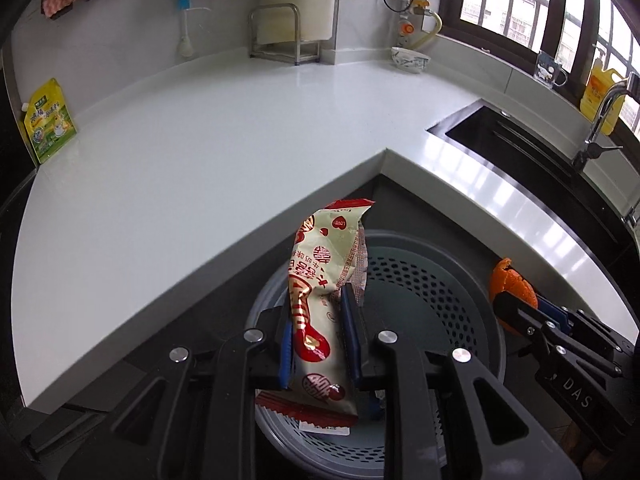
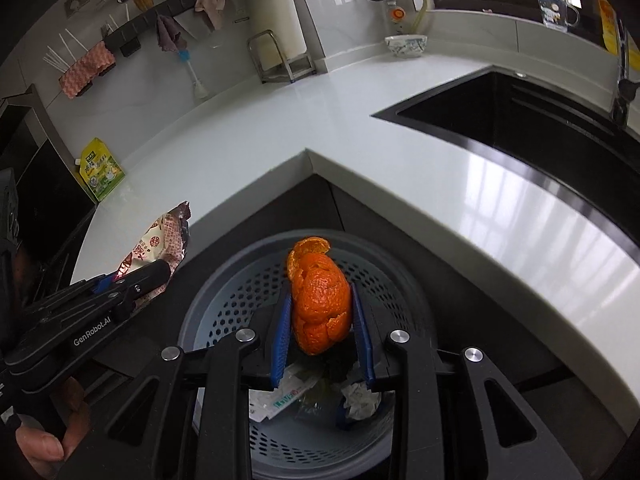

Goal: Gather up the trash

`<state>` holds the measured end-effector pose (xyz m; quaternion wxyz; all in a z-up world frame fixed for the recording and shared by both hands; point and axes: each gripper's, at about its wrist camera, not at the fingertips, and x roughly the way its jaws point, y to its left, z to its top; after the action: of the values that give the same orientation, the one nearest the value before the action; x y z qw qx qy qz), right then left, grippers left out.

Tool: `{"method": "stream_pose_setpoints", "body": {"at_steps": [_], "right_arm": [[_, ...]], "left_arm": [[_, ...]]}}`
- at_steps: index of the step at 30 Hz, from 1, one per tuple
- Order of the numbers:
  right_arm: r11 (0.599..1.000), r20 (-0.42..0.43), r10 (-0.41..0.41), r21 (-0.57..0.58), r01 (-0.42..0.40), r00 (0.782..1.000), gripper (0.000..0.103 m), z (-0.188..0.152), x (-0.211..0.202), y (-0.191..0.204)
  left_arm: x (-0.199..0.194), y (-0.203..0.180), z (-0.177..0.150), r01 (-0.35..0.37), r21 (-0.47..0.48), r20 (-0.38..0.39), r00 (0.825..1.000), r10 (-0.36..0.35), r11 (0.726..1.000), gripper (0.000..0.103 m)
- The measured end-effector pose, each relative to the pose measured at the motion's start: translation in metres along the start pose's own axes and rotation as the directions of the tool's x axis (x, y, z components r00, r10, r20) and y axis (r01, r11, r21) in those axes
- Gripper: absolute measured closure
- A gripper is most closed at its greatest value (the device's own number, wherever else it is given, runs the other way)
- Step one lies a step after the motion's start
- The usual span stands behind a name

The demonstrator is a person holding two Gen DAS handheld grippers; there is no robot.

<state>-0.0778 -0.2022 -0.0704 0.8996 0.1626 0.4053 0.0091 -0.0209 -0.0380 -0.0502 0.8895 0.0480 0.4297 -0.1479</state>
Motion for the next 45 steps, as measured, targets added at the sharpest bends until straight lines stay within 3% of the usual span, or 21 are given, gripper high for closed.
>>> {"method": "stream_pose_setpoints", "body": {"at_steps": [9,11,13,14,45], "right_arm": [[1.000,-0.039,-0.001,-0.026,0.000,0.999,0.073,-0.014,0.017,0.001],[0.999,-0.035,-0.004,-0.032,0.002,0.999,0.067,-0.013,0.018,0.002],[0.999,-0.025,-0.008,-0.035,0.007,1.000,0.054,-0.012,0.017,0.002],[0.999,-0.020,-0.010,-0.036,0.009,1.000,0.048,-0.012,0.017,0.002],[0.999,-0.021,-0.019,-0.034,0.018,1.000,0.046,-0.010,0.017,0.005]], "left_arm": [[0.010,-0.006,-0.013,-0.043,0.018,-0.031,0.999,0.043,0.999,0.078],[0.010,-0.004,-0.012,-0.058,0.018,-0.027,0.998,0.059,0.998,0.068],[0.008,-0.002,-0.012,-0.070,0.007,-0.019,0.997,0.070,0.997,0.035],[0.006,0.001,-0.012,-0.073,-0.005,-0.009,0.997,0.073,0.997,0.031],[0.006,0.010,-0.012,-0.104,-0.040,-0.011,0.995,0.104,0.994,0.031]]}}
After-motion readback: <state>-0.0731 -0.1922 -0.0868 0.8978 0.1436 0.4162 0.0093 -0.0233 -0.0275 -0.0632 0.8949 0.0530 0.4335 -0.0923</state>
